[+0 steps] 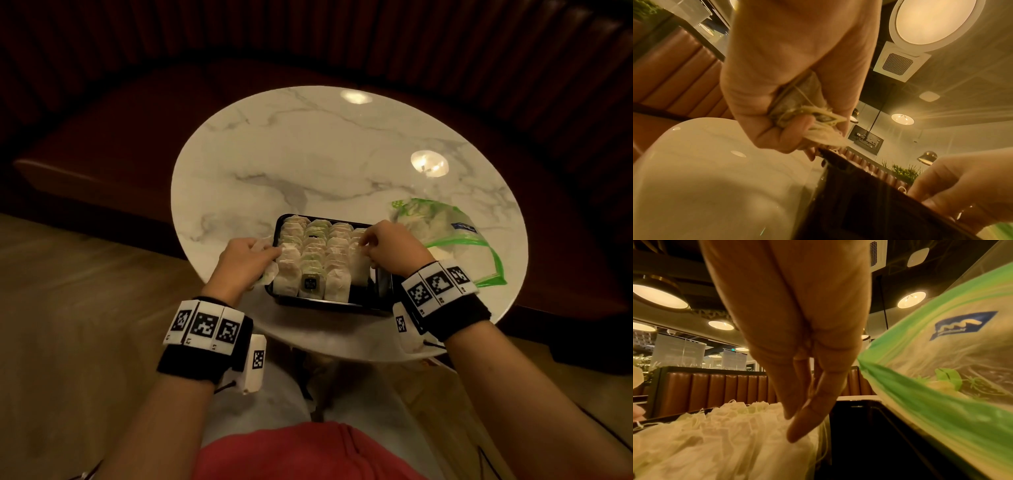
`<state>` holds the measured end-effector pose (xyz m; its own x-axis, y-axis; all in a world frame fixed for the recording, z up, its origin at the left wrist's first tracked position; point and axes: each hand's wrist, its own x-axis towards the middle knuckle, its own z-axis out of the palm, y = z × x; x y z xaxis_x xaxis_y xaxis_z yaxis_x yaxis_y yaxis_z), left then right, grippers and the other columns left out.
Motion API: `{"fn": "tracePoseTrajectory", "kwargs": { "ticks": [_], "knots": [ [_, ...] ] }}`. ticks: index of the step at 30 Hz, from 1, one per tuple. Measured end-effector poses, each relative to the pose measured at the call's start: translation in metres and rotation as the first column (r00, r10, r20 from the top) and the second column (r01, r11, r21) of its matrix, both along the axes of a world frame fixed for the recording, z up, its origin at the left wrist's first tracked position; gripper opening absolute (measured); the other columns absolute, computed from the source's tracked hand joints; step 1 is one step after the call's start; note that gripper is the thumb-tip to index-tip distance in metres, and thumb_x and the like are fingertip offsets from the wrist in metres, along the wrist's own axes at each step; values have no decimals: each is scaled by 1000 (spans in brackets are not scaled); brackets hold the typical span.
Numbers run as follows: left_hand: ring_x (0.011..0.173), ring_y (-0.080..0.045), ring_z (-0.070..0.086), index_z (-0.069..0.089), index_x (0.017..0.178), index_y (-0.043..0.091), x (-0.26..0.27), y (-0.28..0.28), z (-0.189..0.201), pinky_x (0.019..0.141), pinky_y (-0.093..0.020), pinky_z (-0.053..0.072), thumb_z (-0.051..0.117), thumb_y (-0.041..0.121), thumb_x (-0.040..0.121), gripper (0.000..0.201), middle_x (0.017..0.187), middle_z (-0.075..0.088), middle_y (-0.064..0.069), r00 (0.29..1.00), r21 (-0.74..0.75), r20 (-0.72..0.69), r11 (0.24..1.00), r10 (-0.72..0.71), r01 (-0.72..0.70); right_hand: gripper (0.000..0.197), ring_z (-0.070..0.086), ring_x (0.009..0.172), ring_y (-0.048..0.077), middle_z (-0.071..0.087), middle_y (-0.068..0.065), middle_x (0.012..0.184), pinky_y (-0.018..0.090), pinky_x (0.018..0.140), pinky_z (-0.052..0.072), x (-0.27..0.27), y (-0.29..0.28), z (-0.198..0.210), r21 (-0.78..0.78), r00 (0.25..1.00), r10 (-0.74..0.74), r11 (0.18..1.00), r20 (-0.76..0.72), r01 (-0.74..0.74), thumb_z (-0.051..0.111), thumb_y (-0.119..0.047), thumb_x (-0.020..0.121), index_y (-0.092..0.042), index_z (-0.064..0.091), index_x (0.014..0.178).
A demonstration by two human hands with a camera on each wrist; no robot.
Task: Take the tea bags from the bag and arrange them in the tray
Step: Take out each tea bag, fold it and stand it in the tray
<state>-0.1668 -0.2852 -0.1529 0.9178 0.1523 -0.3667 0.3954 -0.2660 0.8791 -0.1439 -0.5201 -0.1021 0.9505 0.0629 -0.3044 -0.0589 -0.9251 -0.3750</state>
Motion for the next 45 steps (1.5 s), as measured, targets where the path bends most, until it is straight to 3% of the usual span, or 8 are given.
{"fn": "tracePoseTrajectory", "kwargs": {
  "ticks": [8,12,17,21,24,32,39,45],
  "knots": [
    [62,-22,50,66,71,17,2,1,-6,58,-28,37,70,22,84,14,61,57,-3,999,73,-30,997,-36,38,24,64,88,22,66,8,97,32,78,52,-29,-4,11,29,999,34,999,-15,-34,48,1,89,-15,67,91],
    [66,-22,53,66,74,16,3,1,-9,64,-29,39,70,21,85,12,64,58,-3,999,77,-29,996,-40,42,28,64,100,24,68,10,110,31,84,50,-37,-2,2,-91,978,116,987,-172,-133,51,-5,92,-12,71,109],
    [68,-21,52,67,85,16,3,2,-8,61,-27,38,69,22,87,6,66,57,0,998,85,-18,995,-54,55,34,57,111,24,60,8,125,22,83,40,-40,-6,0,7,993,118,993,-11,-118,48,-1,93,-13,67,118],
    [71,-21,54,68,89,19,4,2,-10,63,-27,41,69,25,86,7,70,59,1,998,100,-27,993,-63,66,36,54,90,12,57,0,119,6,67,37,-42,-11,7,139,991,76,986,110,-91,46,8,88,-12,68,108],
    [73,-22,56,67,85,20,3,3,-10,65,-29,43,68,24,87,5,73,61,-1,997,100,-23,993,-67,69,29,58,90,13,65,4,109,15,73,41,-41,-15,11,86,992,57,994,112,-67,49,2,91,-13,70,104],
    [64,-21,51,65,77,19,1,3,-7,53,-25,39,67,24,87,11,68,58,-2,996,115,-15,989,-89,90,33,59,112,28,63,11,124,33,90,48,-40,0,-3,-206,936,156,952,-317,-228,50,-10,92,-12,67,121],
    [70,-20,53,67,92,18,0,3,-4,54,-25,40,67,26,88,9,76,60,-3,995,109,-20,989,-99,101,44,51,125,28,56,11,135,31,97,41,-36,1,-8,-193,940,181,951,-290,-243,46,-5,94,-14,54,137],
    [73,-23,54,67,93,21,0,2,-4,55,-26,41,66,26,89,6,77,61,-2,996,116,-16,989,-90,91,43,53,123,25,59,6,133,31,97,43,-36,-2,-13,-162,934,198,954,-296,-253,47,-4,92,-23,64,127]
  ]
}}
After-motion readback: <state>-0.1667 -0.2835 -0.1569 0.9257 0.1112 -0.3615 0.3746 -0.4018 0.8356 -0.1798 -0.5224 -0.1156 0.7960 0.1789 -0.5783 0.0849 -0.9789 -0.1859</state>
